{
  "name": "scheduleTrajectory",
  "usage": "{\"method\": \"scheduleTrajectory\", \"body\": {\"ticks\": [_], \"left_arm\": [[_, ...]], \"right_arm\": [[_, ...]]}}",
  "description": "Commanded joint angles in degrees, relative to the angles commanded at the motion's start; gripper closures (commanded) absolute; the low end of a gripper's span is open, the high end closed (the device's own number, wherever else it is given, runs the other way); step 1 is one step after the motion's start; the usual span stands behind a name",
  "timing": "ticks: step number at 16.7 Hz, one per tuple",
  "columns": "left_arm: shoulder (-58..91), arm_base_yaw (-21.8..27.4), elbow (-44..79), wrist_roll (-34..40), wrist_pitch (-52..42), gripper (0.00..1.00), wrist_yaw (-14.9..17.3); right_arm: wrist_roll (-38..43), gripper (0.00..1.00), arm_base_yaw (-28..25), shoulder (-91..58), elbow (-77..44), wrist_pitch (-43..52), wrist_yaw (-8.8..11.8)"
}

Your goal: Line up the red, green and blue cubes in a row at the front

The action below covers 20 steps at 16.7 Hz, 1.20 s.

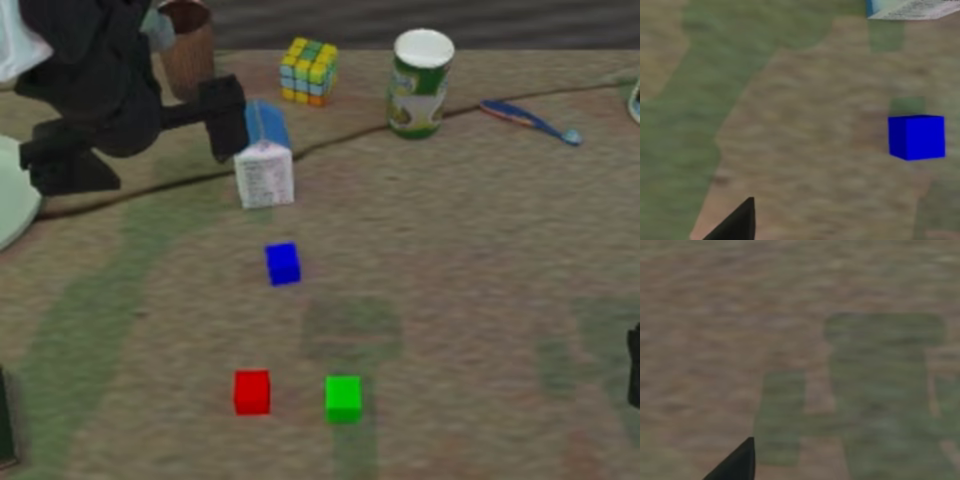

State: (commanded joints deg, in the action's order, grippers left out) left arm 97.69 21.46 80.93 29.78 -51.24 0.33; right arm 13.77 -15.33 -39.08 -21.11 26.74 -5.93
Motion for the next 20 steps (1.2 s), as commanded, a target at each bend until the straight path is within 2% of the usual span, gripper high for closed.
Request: {"method": "scheduleTrajectory", "body": {"ticks": [5,9,17,20], "left_arm": [[23.5,5.5,20.3,7.2,-11.9,0.00,0.0],[34.0,8.2,30.4,10.7,-17.2,0.00,0.0],[36.2,8.4,32.2,11.4,-18.0,0.00,-0.1],[37.5,8.5,29.4,11.3,-14.0,0.00,-0.1]], "right_arm": [[-8.6,0.00,9.2,25.2,15.0,-14.9,3.4],[-12.9,0.00,13.8,36.8,20.3,-24.6,5.5],[-13.8,0.00,14.8,39.1,21.1,-26.7,5.9],[-13.8,0.00,14.8,39.1,21.1,-26.7,5.9]]}}
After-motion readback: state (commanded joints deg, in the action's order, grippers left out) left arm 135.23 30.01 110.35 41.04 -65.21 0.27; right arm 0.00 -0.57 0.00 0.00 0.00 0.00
